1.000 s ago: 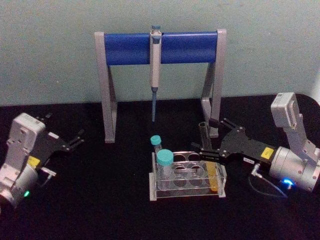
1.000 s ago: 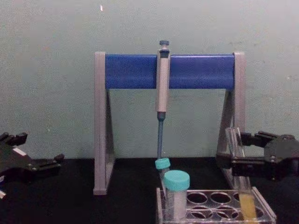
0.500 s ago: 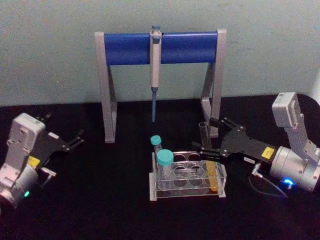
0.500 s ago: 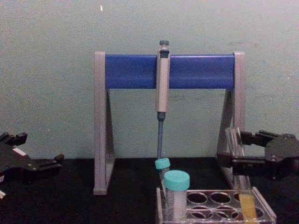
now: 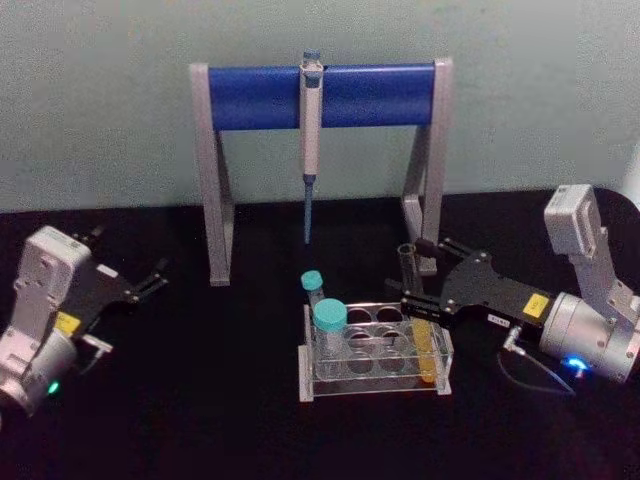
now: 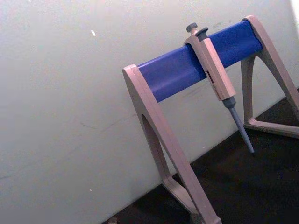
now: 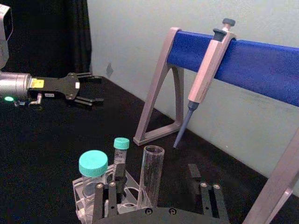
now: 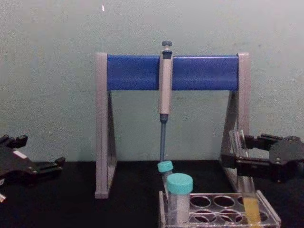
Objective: Pick up the test tube from the test tube rack, shake it, then place it back into the test tube rack.
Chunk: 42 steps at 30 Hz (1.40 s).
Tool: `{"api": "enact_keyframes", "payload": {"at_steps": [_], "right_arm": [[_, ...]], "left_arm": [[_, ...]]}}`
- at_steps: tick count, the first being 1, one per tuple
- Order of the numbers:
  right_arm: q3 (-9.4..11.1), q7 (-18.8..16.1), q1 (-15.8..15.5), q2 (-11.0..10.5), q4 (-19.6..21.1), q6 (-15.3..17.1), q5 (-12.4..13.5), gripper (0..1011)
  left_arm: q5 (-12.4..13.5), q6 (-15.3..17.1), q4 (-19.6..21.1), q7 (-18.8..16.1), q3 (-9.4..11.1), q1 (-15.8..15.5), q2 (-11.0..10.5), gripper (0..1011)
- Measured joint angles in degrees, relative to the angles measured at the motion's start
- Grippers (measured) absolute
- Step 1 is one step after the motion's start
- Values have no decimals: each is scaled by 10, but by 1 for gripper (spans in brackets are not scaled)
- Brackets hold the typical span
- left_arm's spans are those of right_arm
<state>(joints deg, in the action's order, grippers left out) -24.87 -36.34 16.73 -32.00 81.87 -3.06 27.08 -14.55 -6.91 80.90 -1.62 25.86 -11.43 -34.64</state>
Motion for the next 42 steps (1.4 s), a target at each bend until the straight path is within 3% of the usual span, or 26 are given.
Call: {"api": "enact_keyframes", "payload": {"at_steps": [9,10,16,20,42], "right_arm": [[0,0,0,0,0,0,0,620],[0,0,0,0,0,0,0,547],[0,0,0,0,0,0,0,339],[0,0,0,0,0,0,0,242],[0,-2,0,0,0,-1,1,238]], "left_arm": [[0,0,0,0,0,0,0,1001],[0,0,0,0,0,0,0,1001],[0,0,0,0,0,0,0,1001],[0,0,0,0,0,0,0,1001],[0,0,0,0,0,0,0,1001]]}}
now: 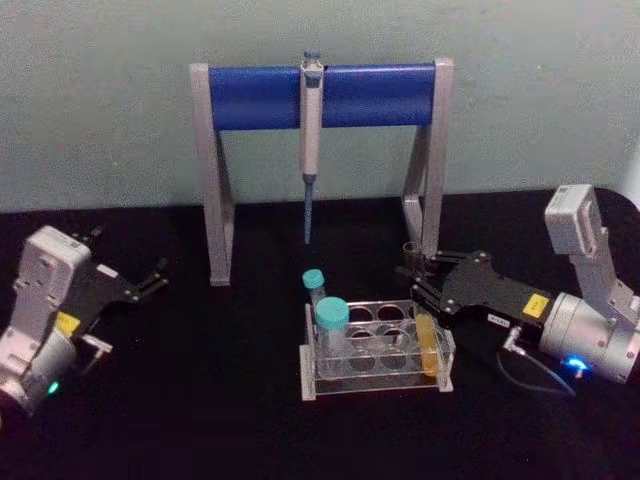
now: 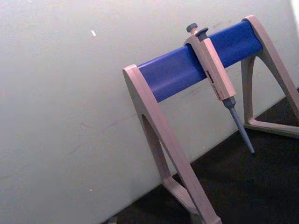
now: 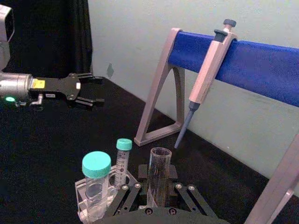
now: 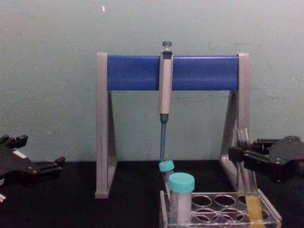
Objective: Pick up the test tube from the test tube rack, shake it, then place it back into the test tube rack.
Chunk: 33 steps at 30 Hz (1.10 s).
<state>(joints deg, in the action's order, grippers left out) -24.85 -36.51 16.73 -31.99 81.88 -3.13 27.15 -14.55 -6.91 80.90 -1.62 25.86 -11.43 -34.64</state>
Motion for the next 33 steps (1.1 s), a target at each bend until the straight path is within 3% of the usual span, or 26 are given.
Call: {"api": "enact_keyframes", "payload": {"at_steps": [15,26,33], "right_arm": [[18,-28,-11,-3,21,-28,58,238],[37,-28,-14,-7,47,-52,83,238],[42,-32,-2,6,40,-83,86,238]], "left_arm": [[0,0,0,0,0,0,0,1001],[0,0,0,0,0,0,0,1001],[0,0,0,0,0,0,0,1001]]}}
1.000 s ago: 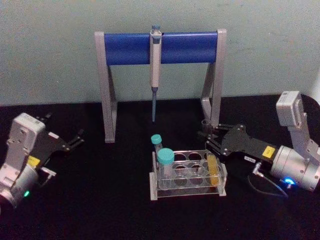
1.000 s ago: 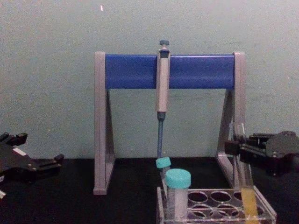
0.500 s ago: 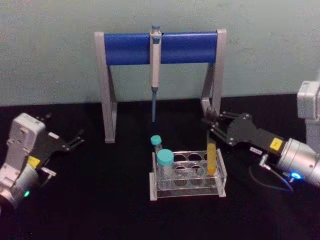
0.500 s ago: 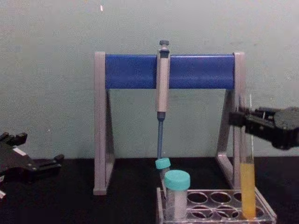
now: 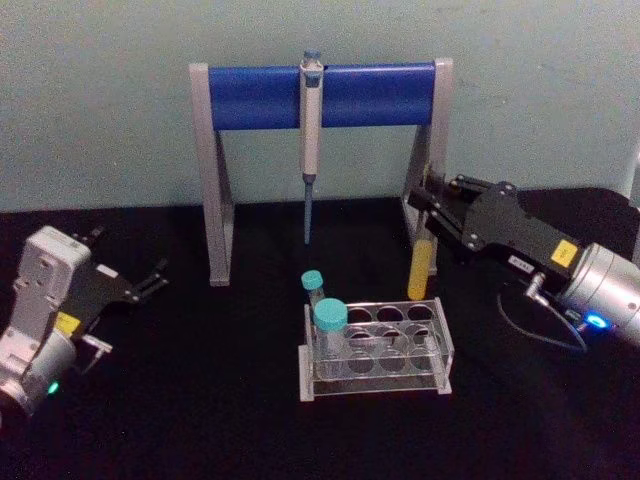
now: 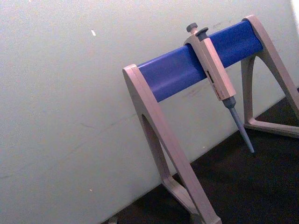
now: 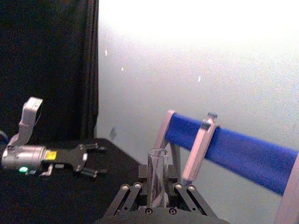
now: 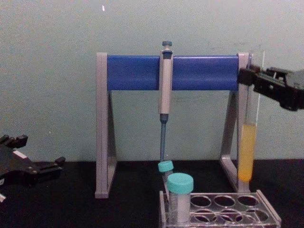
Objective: Pick up the test tube from the test tube rack, shake it, then place it back into the test tube rack.
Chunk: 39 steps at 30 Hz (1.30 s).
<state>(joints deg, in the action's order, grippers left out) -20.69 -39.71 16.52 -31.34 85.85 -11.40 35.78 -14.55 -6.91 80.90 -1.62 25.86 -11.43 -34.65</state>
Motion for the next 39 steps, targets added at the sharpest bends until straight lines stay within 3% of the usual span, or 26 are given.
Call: {"api": "enact_keyframes", "payload": {"at_steps": [10,18,21,27,33,39], "right_arm": [[-4,6,30,33,-39,-31,-20,238],[-19,-21,48,48,-53,-36,-18,238],[-22,-29,48,47,-49,-33,-13,238],[-24,-43,37,23,-26,-6,6,238],[-16,-14,22,-4,-5,10,-2,238],[-10,12,26,-2,-7,10,-18,238]], "left_arm": [[0,0,0,0,0,0,0,1001],[0,0,0,0,0,0,0,1001],[0,0,0,0,0,0,0,1001],[0,0,0,0,0,0,0,1001],[0,0,0,0,0,0,0,1001],[0,0,0,0,0,0,0,1001]]}}
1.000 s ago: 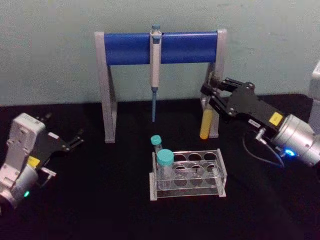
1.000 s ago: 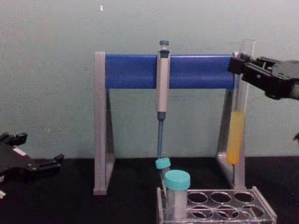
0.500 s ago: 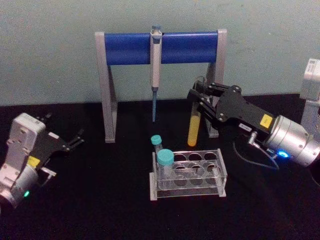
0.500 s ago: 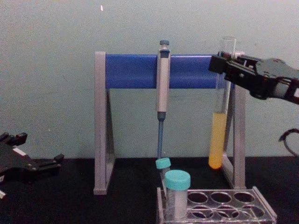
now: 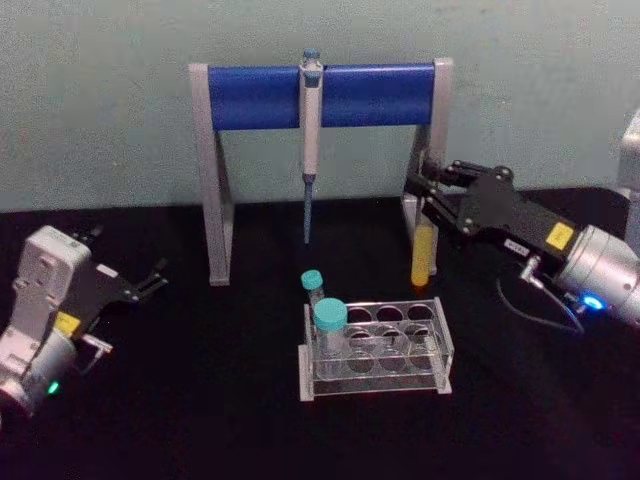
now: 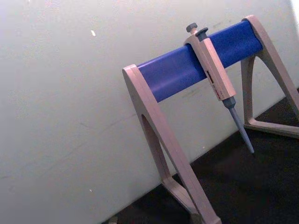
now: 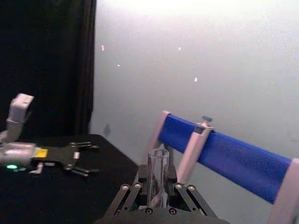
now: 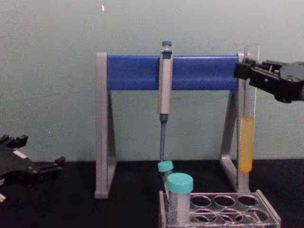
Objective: Pick up the test tube from the test tube rack, shake it, then place it back into the test tube rack.
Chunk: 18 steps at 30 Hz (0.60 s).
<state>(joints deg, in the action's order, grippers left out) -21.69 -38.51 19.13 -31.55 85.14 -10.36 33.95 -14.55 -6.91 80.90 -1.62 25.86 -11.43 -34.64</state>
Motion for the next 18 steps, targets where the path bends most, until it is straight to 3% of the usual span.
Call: {"api": "enact_keyframes", "payload": {"at_steps": [4,10,16,18], "right_arm": [[-4,23,12,11,-7,8,-22,238],[-9,31,24,28,-17,12,-34,238],[-14,3,30,40,-29,10,-17,238],[-14,-15,31,42,-30,10,1,238]], "left_arm": [[0,0,0,0,0,0,0,1001],[0,0,0,0,0,0,0,1001],[0,0,0,0,0,0,0,1001],[0,0,0,0,0,0,0,1001]]}}
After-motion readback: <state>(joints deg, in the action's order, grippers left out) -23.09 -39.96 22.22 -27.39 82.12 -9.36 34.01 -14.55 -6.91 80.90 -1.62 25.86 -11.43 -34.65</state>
